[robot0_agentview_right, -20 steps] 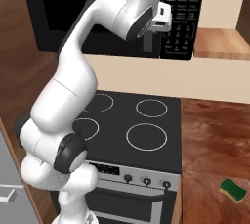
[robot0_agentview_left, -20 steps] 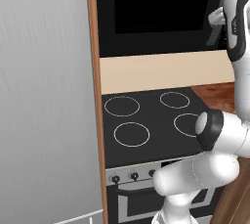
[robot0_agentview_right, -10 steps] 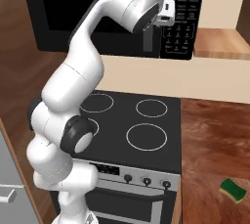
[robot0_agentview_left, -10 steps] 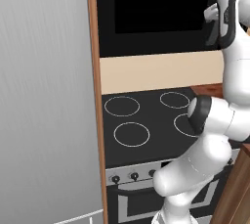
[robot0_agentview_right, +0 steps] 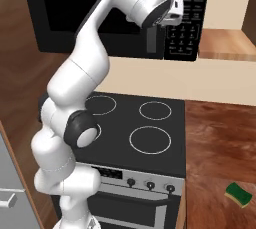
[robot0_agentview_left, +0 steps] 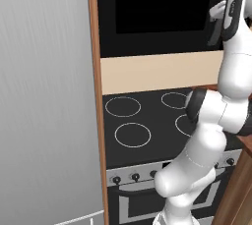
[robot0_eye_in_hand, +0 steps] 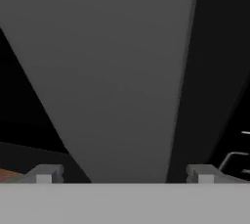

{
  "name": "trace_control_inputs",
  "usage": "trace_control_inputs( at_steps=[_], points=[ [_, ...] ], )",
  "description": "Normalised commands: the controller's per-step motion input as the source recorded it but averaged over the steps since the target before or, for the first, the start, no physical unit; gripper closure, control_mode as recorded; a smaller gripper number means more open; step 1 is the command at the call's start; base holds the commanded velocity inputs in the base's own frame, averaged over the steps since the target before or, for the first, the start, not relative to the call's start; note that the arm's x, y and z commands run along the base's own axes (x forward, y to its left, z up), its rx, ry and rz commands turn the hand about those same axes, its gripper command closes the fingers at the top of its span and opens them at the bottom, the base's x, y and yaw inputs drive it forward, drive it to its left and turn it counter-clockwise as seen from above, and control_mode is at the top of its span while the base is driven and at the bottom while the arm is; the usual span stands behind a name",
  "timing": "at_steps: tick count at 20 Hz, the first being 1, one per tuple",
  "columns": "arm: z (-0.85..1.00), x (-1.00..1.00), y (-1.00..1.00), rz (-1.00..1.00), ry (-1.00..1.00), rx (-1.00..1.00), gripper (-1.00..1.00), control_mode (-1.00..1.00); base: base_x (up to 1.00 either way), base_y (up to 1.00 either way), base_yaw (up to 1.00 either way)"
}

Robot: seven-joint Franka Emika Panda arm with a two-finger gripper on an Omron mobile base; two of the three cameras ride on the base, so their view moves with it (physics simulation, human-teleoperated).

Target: Place the sponge inside the microwave to prepare for sanitizing.

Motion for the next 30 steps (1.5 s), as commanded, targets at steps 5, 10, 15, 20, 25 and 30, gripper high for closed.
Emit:
trace_control_inputs(
  at_steps=[5, 10, 15, 20, 25, 30],
  points=[
    [-0.15, 0.27, 0.27, 0.00, -0.18, 0.00, 1.00, -1.00, 0.00, 0.00, 0.00],
    [-0.24, 0.18, 0.40, -0.05, -0.28, 0.00, 1.00, -1.00, 0.00, 0.00, 0.00],
    [-0.28, 0.21, 0.44, -0.11, -0.33, -0.04, 1.00, -1.00, 0.00, 0.00, 0.00],
    [-0.26, 0.07, 0.48, -0.11, -0.22, -0.04, 1.00, -1.00, 0.00, 0.00, 0.00],
    [-0.14, -0.28, 0.50, -0.05, -0.09, -0.02, 1.00, -1.00, 0.00, 0.00, 0.00],
    [-0.02, -0.62, 0.45, 0.00, -0.07, 0.00, 1.00, -1.00, 0.00, 0.00, 0.00]
  ],
)
